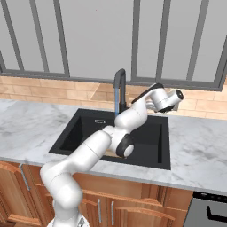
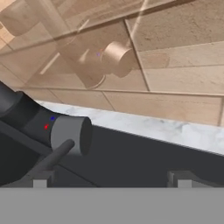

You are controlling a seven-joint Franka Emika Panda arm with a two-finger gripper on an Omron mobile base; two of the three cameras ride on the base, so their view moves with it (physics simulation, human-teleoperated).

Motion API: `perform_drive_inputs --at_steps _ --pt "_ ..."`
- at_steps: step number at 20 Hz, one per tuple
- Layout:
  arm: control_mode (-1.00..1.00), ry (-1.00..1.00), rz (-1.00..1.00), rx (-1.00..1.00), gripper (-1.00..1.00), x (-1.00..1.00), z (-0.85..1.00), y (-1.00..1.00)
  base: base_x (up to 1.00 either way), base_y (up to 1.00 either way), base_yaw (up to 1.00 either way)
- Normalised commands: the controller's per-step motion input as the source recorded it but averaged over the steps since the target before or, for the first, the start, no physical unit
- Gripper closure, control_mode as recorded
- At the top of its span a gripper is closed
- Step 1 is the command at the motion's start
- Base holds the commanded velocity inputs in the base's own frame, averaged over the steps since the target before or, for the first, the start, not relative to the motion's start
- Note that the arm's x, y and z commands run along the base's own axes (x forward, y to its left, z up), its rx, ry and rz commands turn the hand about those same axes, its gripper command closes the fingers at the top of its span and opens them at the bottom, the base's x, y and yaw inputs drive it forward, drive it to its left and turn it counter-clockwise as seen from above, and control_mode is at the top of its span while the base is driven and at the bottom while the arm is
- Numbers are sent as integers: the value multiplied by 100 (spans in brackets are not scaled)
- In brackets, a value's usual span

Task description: Turn on the sink faucet with hot water and rinse the cutting board for ten seconds, then turn off the faucet. Push the cutting board to reach the water if necessary.

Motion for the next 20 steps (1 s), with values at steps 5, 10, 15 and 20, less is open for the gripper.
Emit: perform_drive_inputs --at_steps 5,10,15,20 --pt "-100 0 -1 0 -100 0 0 17 0 0 0" --pt "-100 0 0 0 -100 0 -9 5 0 0 0" --pt "-100 0 0 0 -100 0 -13 10 0 0 0" --pt "-100 0 0 0 -100 0 -10 32 0 0 0"
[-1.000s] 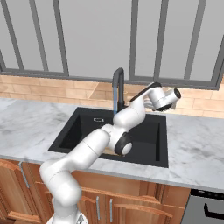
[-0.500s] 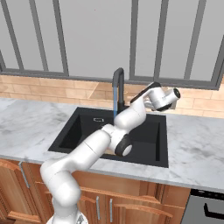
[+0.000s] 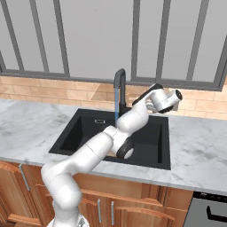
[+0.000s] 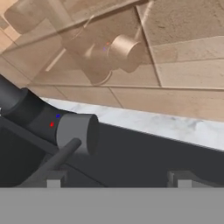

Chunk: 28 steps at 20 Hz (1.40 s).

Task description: Turn on the sink faucet with hot water and rinse the cutting board for ten seconds, then turn off the faucet. Push the cutting board to reach the water if necessary.

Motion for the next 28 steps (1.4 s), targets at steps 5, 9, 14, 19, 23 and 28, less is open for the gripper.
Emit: perform_drive_inputs --at_steps 5,9,14,19,23,28 --pt "-100 0 0 0 -100 0 -3 41 0 0 0" --pt "-100 0 0 0 -100 0 -4 43 0 0 0" --pt "-100 0 0 0 -100 0 -3 45 0 0 0" --pt "-100 0 -1 0 -100 5 -2 46 0 0 0" --pt "-100 0 -1 0 -100 6 -3 46 0 0 0" --pt "-100 0 -1 0 -100 5 -3 42 0 0 0"
